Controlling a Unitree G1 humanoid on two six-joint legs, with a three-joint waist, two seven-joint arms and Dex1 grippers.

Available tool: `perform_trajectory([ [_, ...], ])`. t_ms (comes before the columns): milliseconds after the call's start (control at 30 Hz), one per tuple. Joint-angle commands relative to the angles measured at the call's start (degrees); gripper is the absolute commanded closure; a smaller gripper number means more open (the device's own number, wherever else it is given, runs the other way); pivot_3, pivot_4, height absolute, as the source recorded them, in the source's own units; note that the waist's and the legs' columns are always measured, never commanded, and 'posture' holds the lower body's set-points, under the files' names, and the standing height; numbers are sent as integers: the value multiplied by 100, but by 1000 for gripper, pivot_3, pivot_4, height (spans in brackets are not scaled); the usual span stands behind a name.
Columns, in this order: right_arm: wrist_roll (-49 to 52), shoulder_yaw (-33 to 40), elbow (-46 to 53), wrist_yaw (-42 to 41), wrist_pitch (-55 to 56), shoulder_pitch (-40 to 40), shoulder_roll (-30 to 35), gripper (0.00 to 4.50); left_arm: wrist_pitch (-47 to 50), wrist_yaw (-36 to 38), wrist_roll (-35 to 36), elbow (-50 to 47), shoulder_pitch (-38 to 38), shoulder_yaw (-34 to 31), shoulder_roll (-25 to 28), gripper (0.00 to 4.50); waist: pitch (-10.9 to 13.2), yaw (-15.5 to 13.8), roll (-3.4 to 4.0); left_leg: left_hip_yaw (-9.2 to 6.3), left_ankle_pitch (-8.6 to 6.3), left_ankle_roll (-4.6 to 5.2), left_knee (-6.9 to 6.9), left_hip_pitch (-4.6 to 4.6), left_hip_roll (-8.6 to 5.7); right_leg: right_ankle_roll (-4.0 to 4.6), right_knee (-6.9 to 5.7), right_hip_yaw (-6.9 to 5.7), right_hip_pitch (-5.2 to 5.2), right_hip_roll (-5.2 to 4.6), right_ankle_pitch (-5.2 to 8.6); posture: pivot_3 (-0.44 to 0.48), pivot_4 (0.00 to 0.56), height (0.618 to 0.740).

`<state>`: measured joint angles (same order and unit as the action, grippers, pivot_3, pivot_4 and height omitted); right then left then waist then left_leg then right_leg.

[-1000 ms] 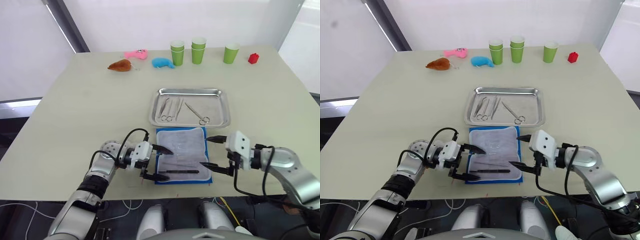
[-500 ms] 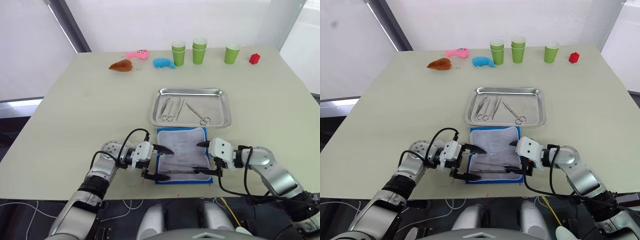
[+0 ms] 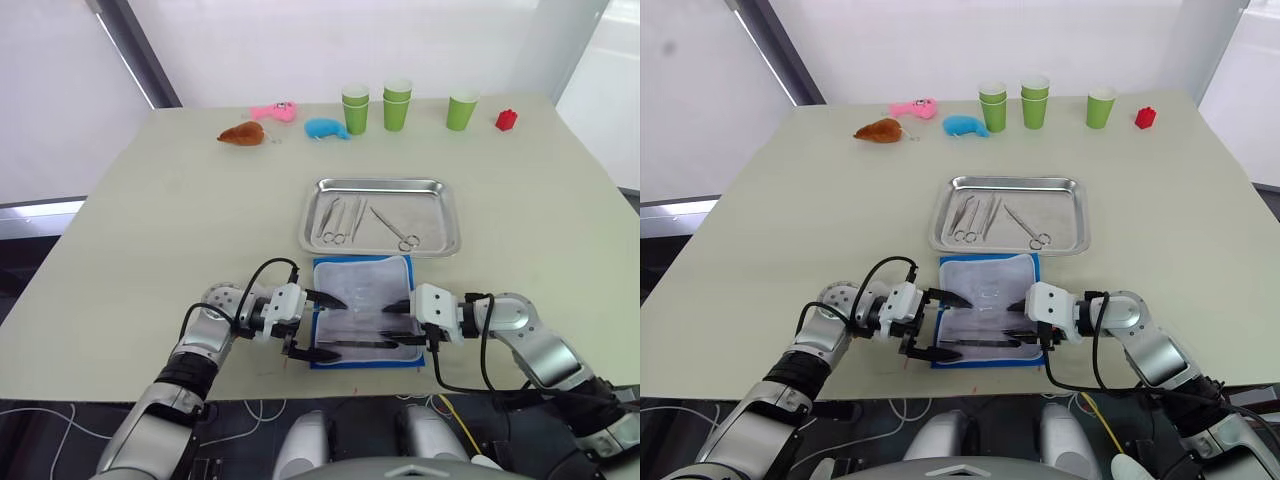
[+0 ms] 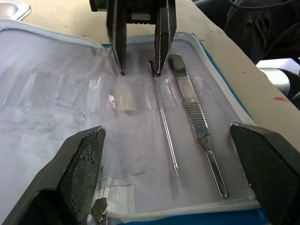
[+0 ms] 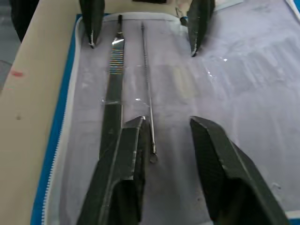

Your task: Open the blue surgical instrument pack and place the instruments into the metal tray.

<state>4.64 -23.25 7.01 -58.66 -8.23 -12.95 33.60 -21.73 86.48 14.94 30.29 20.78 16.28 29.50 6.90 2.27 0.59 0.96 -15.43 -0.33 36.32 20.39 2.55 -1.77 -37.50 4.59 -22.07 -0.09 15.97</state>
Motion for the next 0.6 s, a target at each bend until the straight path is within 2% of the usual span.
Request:
perform_trajectory([
  [33, -321, -165, -318, -18, 5, 39, 80, 3916, 274, -103, -710, 644, -502, 494, -66, 0, 0, 2, -1, -3, 0, 0, 0, -7, 1, 0, 1, 0, 7, 0, 0, 0, 150, 740],
  [67, -313, -164, -333, -21, 23, 30, 69, 4381, 276, -104, -710, 645, -501, 494, -62, 0, 0, 2, -1, -6, -1, 0, 0, -10, 2, 0, 2, 1, 9, 0, 0, 0, 150, 740],
  [100, -302, -167, -348, -33, 40, 20, 62, 4450, 279, -103, -710, 646, -499, 492, -57, 0, 0, 4, -1, -9, -1, 0, 0, -11, 2, 0, 2, 2, 9, -1, 1, 0, 150, 740],
  [300, -234, -143, -341, -102, 173, -31, 27, 4450, 286, -99, -706, 647, -497, 486, -39, 0, -1, 4, -1, -11, -1, 0, 0, -14, 3, 0, 2, 4, 10, -2, 1, 0, 150, 740],
  [600, -164, 48, 300, -128, -26, -98, 202, 4450, 262, -97, -717, 685, -476, 489, -53, 0, 0, -4, -1, -12, -1, -1, -1, -12, 4, -1, 5, 3, 8, -3, 1, 0, 150, 740],
])
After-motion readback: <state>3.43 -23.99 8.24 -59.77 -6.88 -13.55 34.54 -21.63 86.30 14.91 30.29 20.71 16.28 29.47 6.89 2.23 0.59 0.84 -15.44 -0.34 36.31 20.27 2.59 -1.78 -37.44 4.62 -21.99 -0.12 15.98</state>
